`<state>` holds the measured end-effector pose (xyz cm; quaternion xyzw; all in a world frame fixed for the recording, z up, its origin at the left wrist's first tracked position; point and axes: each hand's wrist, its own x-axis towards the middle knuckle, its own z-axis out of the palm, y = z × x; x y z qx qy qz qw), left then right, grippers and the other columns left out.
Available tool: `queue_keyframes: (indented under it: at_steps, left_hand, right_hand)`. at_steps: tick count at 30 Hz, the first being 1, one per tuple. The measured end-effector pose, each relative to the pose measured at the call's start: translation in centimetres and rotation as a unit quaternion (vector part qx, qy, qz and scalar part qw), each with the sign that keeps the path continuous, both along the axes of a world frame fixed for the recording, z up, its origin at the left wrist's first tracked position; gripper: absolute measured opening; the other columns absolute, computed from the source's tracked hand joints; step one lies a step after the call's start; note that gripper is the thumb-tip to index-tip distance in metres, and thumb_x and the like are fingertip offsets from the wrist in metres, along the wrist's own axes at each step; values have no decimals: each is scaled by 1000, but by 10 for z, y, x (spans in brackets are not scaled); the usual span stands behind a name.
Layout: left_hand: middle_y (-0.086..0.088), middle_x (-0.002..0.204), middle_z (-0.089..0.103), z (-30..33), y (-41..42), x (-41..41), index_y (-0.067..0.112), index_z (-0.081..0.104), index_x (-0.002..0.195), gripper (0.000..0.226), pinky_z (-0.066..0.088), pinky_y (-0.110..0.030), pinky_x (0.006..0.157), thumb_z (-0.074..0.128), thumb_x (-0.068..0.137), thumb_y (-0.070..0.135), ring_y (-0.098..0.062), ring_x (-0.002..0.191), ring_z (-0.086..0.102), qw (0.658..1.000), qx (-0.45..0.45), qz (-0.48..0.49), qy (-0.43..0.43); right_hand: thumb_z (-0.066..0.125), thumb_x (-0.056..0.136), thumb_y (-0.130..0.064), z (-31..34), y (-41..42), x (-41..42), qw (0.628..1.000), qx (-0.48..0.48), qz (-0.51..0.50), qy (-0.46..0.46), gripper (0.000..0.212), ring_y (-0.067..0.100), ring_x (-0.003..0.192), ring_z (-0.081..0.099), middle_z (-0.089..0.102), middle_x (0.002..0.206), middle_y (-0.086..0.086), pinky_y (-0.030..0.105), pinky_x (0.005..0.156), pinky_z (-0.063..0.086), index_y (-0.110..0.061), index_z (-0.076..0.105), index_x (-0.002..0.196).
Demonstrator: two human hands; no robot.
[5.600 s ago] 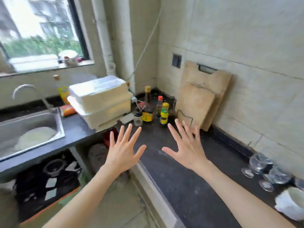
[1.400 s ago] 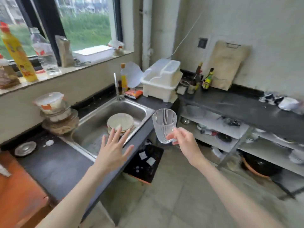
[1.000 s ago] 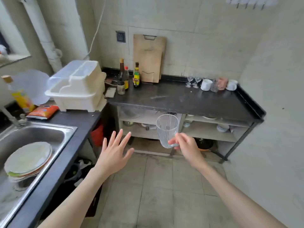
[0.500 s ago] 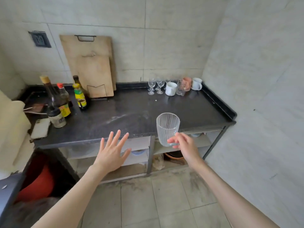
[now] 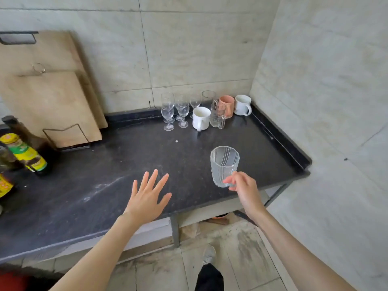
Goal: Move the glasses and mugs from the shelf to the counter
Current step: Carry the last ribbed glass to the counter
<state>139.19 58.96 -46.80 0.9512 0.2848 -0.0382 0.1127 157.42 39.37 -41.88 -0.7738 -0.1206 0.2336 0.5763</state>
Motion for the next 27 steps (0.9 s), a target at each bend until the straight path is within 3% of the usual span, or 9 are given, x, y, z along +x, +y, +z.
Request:
queue_keyframes:
  at_steps: [4,7,11,13,21,24,27]
  left_hand:
    - [0,160,-7,-13,17,88,34,-1,149,62,-3,-51,116,21,95,55,-27,146,-10,999,-41,1,36]
    - [-2,159,-11,-24,30,151,34,-2,149,62,-3,-51,116,22,95,54,-27,146,-11,995,-68,-7,72]
    - [-3,159,-11,-39,54,219,33,-1,149,62,-1,-52,116,22,95,54,-27,146,-11,994,-61,-14,88]
    - [-3,159,-11,-52,63,246,32,-1,149,62,-1,-52,116,22,95,53,-28,146,-10,994,-60,-10,90]
    - [-8,159,-10,-116,78,306,31,-5,148,62,1,-53,115,21,95,52,-31,146,-10,993,-56,10,106]
    - [-9,159,-8,-130,88,312,31,-5,148,62,0,-54,115,19,95,52,-31,146,-9,994,-33,37,96]
    - [-11,159,-2,-136,100,317,29,0,149,62,2,-55,115,21,95,51,-32,146,-5,996,-21,51,71]
  right_hand:
    - [43,83,-17,-16,30,91,999,-27,-20,30,31,22,85,62,69,96,13,47,93,48,-21,52,53]
    - [45,78,-19,-23,54,150,998,-47,-26,30,20,24,83,58,64,101,26,50,93,47,-12,52,60]
    - [45,83,-19,-42,83,216,995,-73,-50,41,21,31,96,61,64,95,13,33,78,45,-12,57,67]
    - [46,82,-18,-53,95,245,994,-78,-56,55,19,31,97,62,62,89,5,32,77,44,-14,56,66]
    - [47,81,-12,-100,138,328,989,-52,-102,90,22,34,102,59,60,85,6,46,97,45,-12,54,60]
    - [45,79,-8,-108,156,348,988,-35,-109,102,23,21,92,60,60,94,11,48,99,45,-11,51,57]
    - [46,79,-9,-116,169,360,988,-17,-102,114,23,16,88,60,61,109,11,41,97,47,-14,52,58]
